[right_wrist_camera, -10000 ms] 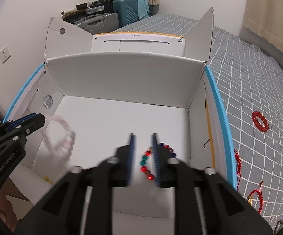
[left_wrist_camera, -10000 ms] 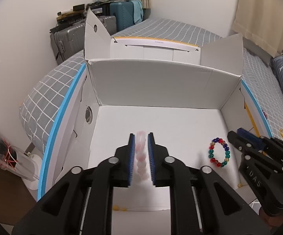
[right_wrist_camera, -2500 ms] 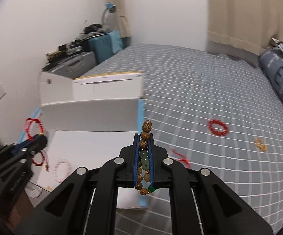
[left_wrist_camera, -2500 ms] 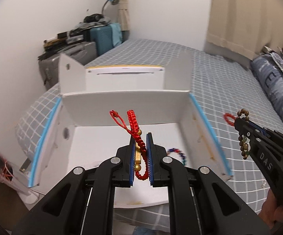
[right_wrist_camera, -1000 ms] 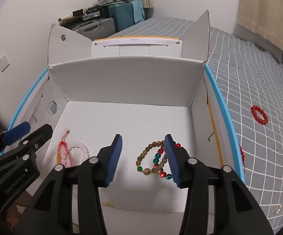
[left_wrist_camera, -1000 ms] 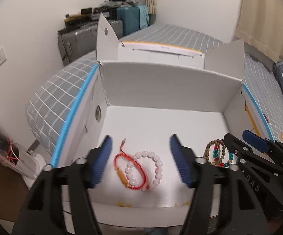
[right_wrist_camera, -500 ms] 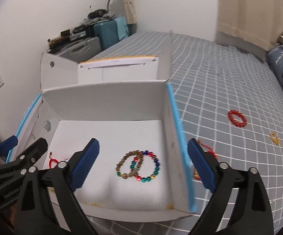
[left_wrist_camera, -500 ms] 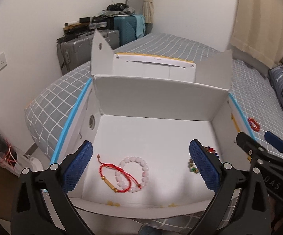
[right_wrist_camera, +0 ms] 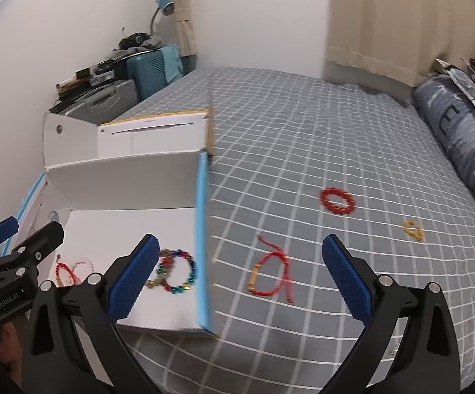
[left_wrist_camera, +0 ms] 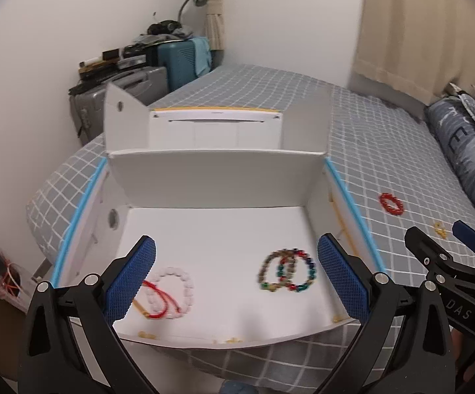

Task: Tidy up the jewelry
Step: 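Move left tool to second red cord bracelet while right tool reaches pearl earring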

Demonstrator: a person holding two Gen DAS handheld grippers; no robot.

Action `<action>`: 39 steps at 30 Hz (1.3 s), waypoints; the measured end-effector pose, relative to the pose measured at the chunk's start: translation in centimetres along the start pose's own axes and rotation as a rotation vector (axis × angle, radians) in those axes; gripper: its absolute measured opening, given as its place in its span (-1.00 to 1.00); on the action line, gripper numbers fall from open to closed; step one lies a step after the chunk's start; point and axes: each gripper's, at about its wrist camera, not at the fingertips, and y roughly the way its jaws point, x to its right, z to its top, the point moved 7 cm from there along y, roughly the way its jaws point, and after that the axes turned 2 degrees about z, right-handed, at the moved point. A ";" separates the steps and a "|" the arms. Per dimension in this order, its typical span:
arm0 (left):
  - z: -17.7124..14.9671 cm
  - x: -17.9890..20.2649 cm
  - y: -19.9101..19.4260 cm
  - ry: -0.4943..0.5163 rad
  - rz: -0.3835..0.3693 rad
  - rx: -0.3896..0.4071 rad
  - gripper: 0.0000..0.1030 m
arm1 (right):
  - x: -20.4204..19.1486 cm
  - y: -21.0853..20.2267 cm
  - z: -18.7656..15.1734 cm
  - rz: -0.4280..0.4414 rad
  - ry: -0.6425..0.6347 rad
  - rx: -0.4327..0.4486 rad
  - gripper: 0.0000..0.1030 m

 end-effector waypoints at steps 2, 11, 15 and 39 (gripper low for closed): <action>-0.2 1.2 0.1 0.017 -0.007 -0.004 0.88 | 1.1 -0.3 -0.2 -0.009 0.005 -0.002 0.85; -0.4 6.9 -0.6 0.077 -0.088 0.007 0.89 | 6.8 -1.6 -1.4 -0.070 0.069 -0.023 0.85; -0.4 9.7 -1.0 0.101 -0.131 0.011 0.89 | 9.9 -2.6 -2.0 -0.115 0.095 -0.022 0.85; -4.0 23.4 2.0 0.237 -0.250 -0.057 0.89 | 21.4 -3.6 -8.0 -0.187 0.196 -0.121 0.85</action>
